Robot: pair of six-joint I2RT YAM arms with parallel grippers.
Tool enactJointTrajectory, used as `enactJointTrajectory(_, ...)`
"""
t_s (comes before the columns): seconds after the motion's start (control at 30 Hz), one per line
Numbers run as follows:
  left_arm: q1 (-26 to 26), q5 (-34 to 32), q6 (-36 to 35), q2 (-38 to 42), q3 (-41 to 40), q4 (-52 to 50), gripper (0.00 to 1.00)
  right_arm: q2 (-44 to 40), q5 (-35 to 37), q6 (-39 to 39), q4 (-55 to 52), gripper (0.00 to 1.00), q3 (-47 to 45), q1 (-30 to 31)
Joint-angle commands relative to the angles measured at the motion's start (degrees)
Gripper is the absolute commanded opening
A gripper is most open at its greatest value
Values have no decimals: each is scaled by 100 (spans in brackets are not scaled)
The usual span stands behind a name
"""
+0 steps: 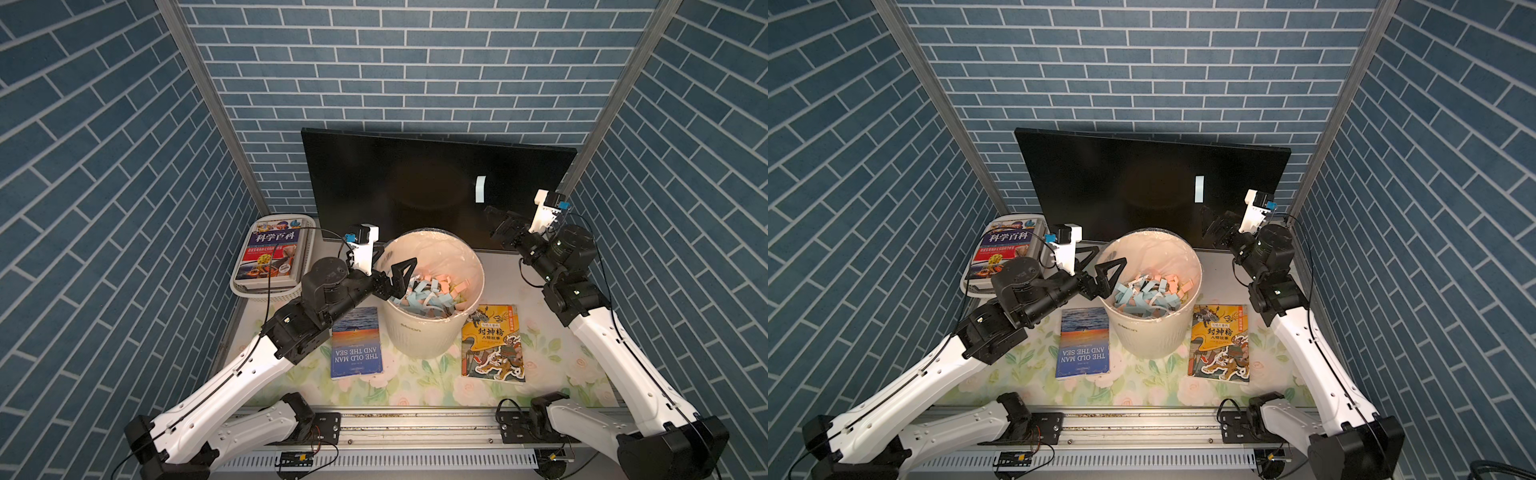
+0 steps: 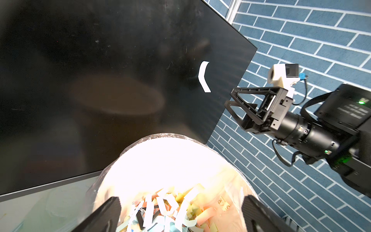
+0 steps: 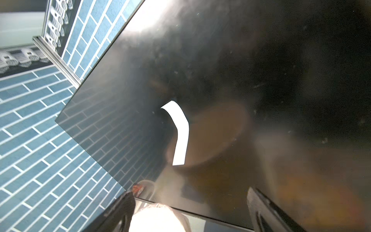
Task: Remove the sticky note from the monitor
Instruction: Tear off the sticky note from the monitor.
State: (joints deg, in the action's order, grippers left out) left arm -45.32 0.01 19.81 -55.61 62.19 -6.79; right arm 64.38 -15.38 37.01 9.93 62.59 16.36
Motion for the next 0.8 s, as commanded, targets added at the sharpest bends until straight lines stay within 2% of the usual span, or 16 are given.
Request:
enactJointTrajectory(0.0,34,-86,-90,127,-75,-138,100,214,-869,625,518,89,327,-173)
enactJointTrajectory(0.2,41,-132,-103,285,-93,-231,100,620,-1191,842,658,83,605,-240)
enactJointTrajectory(0.47,46,-167,-113,418,-124,-300,100,1006,-1382,1027,882,65,826,-239)
enactJointTrajectory(0.6,45,-176,-116,455,-137,-316,100,1155,-1508,1100,994,51,888,-230)
enactJointTrajectory(0.77,50,-194,-103,507,-155,-325,100,1215,-1486,1114,1028,40,895,-230)
